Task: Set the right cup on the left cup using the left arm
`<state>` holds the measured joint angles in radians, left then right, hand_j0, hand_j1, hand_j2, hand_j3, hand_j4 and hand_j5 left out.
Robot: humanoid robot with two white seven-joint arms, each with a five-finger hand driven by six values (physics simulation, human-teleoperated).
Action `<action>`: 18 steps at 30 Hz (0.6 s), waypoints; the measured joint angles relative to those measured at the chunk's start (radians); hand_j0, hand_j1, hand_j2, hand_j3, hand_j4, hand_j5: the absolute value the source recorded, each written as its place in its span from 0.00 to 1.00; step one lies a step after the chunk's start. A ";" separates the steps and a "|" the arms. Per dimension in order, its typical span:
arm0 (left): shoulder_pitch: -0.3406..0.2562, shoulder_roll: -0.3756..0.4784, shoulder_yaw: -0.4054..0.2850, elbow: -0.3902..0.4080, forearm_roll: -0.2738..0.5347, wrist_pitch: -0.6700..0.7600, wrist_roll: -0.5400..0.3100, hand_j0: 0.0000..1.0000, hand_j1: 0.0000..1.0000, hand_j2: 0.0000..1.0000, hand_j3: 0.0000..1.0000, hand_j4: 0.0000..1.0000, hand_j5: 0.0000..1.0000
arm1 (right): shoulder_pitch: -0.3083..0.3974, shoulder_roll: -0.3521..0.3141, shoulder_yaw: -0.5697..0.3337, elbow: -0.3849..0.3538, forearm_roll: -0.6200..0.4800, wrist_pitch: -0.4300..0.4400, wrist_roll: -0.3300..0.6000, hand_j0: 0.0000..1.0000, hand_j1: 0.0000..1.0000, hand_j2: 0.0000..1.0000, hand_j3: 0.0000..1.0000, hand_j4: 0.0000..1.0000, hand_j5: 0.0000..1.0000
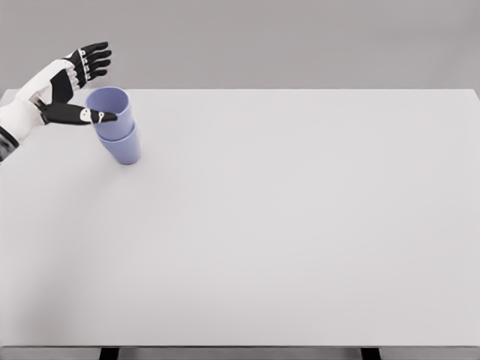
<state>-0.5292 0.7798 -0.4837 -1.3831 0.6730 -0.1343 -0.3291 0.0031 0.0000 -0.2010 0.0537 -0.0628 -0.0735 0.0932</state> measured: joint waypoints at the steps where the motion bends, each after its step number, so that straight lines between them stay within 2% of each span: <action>1: 0.002 0.009 0.007 -0.010 0.001 -0.002 0.000 1.00 1.00 1.00 1.00 1.00 1.00 | 0.000 0.000 0.000 0.000 0.000 0.000 0.000 1.00 1.00 1.00 1.00 1.00 1.00; 4: 0.037 0.033 0.032 -0.045 0.002 -0.006 0.000 1.00 1.00 1.00 1.00 1.00 1.00 | 0.000 0.000 0.000 0.000 0.000 0.000 0.000 1.00 1.00 1.00 1.00 1.00 1.00; 7: 0.103 0.051 0.074 -0.096 0.001 -0.011 0.000 1.00 1.00 1.00 1.00 1.00 1.00 | 0.000 0.000 0.000 0.000 0.000 0.000 0.000 1.00 1.00 1.00 1.00 1.00 1.00; 10: 0.127 0.067 0.108 -0.146 0.002 -0.018 -0.001 1.00 1.00 1.00 1.00 1.00 1.00 | 0.000 0.000 0.000 0.000 0.000 0.000 0.000 1.00 1.00 1.00 1.00 1.00 1.00; 15: 0.241 0.094 0.176 -0.232 0.002 -0.050 -0.001 1.00 1.00 1.00 1.00 1.00 1.00 | 0.000 0.000 0.000 0.000 0.000 0.000 0.000 1.00 1.00 1.00 1.00 1.00 1.00; 18: 0.270 0.110 0.199 -0.269 0.003 -0.079 -0.002 1.00 1.00 1.00 1.00 1.00 1.00 | 0.000 0.000 0.000 0.000 0.000 0.000 0.000 1.00 1.00 1.00 1.00 1.00 1.00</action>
<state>-0.2593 0.8898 -0.2844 -1.6525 0.6758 -0.2138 -0.3307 0.0031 0.0000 -0.2009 0.0536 -0.0628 -0.0734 0.0931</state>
